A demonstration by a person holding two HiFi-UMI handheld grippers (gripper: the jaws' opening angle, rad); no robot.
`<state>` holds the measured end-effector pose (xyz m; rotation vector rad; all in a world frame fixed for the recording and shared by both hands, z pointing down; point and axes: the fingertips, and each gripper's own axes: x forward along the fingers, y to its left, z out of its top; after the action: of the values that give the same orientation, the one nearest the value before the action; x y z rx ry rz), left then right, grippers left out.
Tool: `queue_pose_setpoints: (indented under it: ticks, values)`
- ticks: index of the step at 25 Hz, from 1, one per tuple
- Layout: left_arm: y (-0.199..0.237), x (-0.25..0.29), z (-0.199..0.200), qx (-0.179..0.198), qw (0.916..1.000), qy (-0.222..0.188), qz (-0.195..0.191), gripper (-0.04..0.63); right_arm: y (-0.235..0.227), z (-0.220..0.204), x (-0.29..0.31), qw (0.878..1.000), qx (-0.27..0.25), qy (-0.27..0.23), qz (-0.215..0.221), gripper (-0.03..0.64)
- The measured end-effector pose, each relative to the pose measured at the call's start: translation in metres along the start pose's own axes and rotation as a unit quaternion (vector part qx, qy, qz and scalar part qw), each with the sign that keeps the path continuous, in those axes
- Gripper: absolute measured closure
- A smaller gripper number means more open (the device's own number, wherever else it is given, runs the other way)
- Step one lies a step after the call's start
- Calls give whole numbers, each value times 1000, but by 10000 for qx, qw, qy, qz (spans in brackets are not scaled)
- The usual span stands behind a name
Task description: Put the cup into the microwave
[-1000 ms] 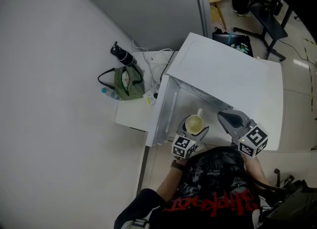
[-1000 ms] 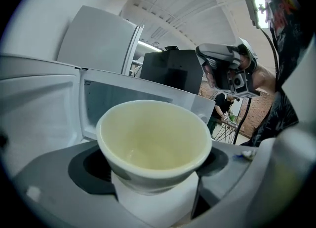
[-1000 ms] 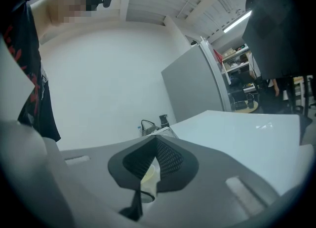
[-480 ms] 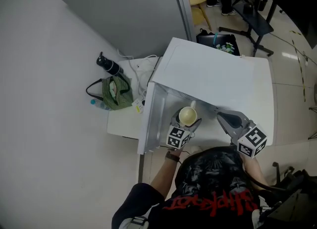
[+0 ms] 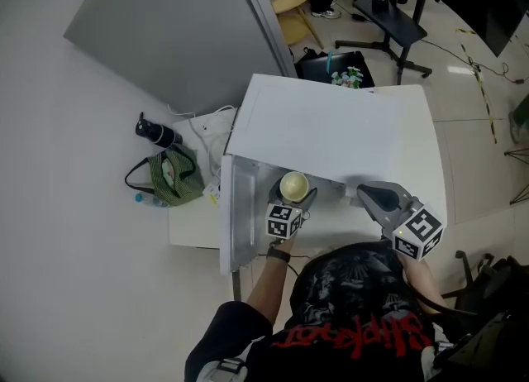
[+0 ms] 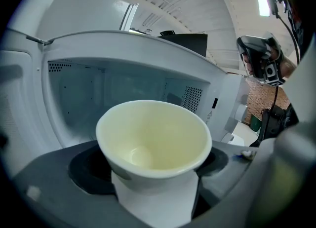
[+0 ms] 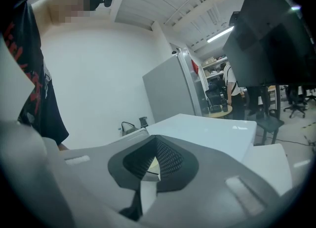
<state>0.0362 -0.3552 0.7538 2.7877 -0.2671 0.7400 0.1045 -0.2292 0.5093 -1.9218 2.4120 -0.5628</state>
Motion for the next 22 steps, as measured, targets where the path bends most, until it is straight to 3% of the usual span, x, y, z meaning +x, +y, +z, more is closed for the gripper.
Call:
queue_pose_setpoints:
  ticks: [9, 16, 22]
  values:
    - [26, 28, 9, -125, 9999, -4, 118, 140, -26, 6, -19, 9988, 35, -31, -491, 617]
    - [43, 46, 13, 0, 9998, 96, 183, 141, -8, 10, -15, 9995, -253, -102, -175, 617]
    - [59, 57, 20, -64, 9998, 53, 201, 141, -13, 1, -15, 9995, -94, -14, -308, 617]
